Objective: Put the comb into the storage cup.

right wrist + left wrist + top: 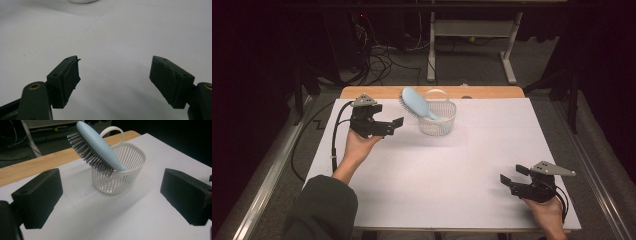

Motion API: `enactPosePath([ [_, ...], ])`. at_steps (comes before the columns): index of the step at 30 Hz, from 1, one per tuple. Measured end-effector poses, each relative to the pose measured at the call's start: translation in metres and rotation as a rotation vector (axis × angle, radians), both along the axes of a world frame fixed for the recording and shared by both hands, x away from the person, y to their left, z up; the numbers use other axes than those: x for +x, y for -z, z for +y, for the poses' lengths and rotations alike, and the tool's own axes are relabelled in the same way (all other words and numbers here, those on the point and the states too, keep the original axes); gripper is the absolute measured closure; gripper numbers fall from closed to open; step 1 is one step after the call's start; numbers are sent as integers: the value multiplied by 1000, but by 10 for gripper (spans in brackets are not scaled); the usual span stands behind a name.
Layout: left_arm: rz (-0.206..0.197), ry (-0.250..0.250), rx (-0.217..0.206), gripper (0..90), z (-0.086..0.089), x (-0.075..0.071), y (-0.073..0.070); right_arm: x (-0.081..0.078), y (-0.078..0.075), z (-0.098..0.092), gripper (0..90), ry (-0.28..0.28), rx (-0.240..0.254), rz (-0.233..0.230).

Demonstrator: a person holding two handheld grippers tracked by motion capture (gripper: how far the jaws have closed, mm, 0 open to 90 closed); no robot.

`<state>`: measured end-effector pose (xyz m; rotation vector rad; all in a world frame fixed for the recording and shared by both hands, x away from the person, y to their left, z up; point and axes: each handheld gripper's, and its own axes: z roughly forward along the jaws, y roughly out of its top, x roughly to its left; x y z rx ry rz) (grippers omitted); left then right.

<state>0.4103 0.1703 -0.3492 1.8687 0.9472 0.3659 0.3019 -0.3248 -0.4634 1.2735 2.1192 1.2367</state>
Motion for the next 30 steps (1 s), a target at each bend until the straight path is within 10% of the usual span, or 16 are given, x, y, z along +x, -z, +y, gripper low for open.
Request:
enactPosePath([
  [30, -4, 10, -1, 35, 9, -19, 13, 0, 0, 1, 241, 1, 0, 3],
])
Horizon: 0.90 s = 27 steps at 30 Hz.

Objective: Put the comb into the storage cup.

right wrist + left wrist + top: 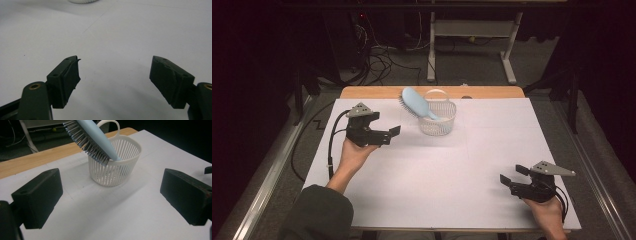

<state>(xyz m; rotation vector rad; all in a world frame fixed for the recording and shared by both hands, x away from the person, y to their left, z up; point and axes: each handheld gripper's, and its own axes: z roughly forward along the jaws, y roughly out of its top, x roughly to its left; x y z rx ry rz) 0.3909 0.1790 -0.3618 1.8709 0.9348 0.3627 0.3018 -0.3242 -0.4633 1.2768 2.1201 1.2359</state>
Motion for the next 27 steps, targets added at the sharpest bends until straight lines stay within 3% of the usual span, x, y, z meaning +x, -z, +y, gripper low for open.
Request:
enactPosePath([
  [27, -31, -30, 0, 36, 18, -23, 10, -1, 0, 1, 241, 2, 3, -4],
])
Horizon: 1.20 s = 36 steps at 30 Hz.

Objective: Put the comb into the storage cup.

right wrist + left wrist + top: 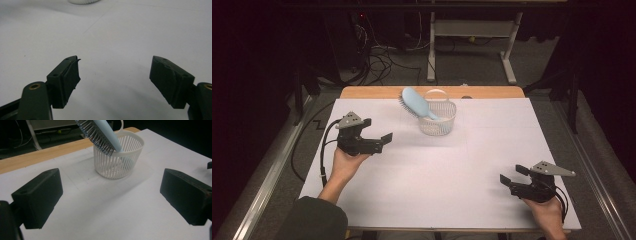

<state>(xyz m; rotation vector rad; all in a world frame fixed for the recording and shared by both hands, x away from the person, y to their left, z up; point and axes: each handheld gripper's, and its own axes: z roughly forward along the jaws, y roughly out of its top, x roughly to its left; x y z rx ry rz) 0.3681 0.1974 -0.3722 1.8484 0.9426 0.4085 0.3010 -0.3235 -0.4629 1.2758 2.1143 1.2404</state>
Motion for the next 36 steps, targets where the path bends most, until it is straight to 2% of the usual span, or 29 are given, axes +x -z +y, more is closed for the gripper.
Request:
enactPosePath([
  [7, -4, -1, 20, 36, 3, -8, 5, 0, 0, 1, 241, -2, -3, -3],
  [17, -1, -12, 3, 36, 10, -18, 11, 0, 0, 1, 241, -2, -5, 0],
  [36, -1, -13, 2, 36, 15, -32, 18, 0, 0, 1, 240, 0, 0, 1],
])
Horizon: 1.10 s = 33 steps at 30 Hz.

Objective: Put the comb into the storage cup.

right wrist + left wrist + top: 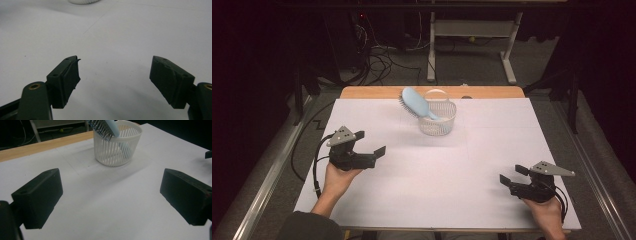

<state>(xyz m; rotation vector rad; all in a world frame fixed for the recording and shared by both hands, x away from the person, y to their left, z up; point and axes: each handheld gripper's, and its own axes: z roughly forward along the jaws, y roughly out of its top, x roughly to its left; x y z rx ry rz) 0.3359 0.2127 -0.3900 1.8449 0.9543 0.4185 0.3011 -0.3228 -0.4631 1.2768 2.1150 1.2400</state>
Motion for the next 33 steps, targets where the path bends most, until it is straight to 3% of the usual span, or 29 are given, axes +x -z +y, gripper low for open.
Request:
enactPosePath([
  [33, 16, -42, -18, 36, 16, -18, 17, 0, 0, 0, 240, 1, 5, -1],
])
